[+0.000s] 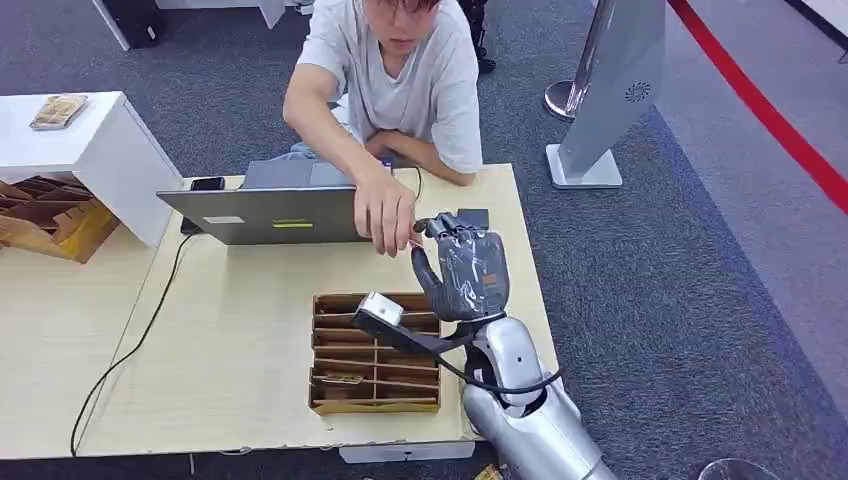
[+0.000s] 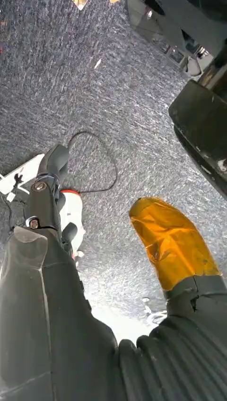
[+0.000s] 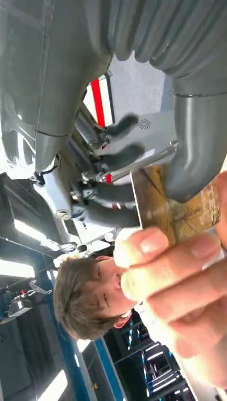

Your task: Pass the card to the sensor for recognition and then transmit it.

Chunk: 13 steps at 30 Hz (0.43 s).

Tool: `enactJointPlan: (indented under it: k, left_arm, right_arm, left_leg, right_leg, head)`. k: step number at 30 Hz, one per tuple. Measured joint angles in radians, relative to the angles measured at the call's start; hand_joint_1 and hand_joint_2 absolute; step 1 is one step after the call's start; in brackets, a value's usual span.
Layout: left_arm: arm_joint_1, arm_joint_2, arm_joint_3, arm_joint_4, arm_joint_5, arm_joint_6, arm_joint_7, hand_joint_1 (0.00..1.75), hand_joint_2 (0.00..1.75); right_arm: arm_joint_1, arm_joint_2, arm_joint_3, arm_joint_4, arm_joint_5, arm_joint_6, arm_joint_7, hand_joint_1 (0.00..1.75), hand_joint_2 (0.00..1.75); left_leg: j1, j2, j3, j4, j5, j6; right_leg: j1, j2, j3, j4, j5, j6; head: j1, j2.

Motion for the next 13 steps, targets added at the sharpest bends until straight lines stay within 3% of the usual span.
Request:
enactJointPlan:
  k: [13]
  left_arm:
    - [0.0, 0.0, -0.022, 0.0, 0.019, 0.002, 0.003, 0.0, 1.75]
  right_arm:
    - [0.009, 0.0, -0.005, -0.025, -0.01, -0.021, -0.015, 0.0, 1.75]
  left_leg:
    - [0.0, 0.0, 0.0, 0.0, 0.0, 0.0]
  right_leg:
    - [0.0, 0.0, 0.0, 0.0, 0.0, 0.0]
  head:
    - [0.0, 0.0]
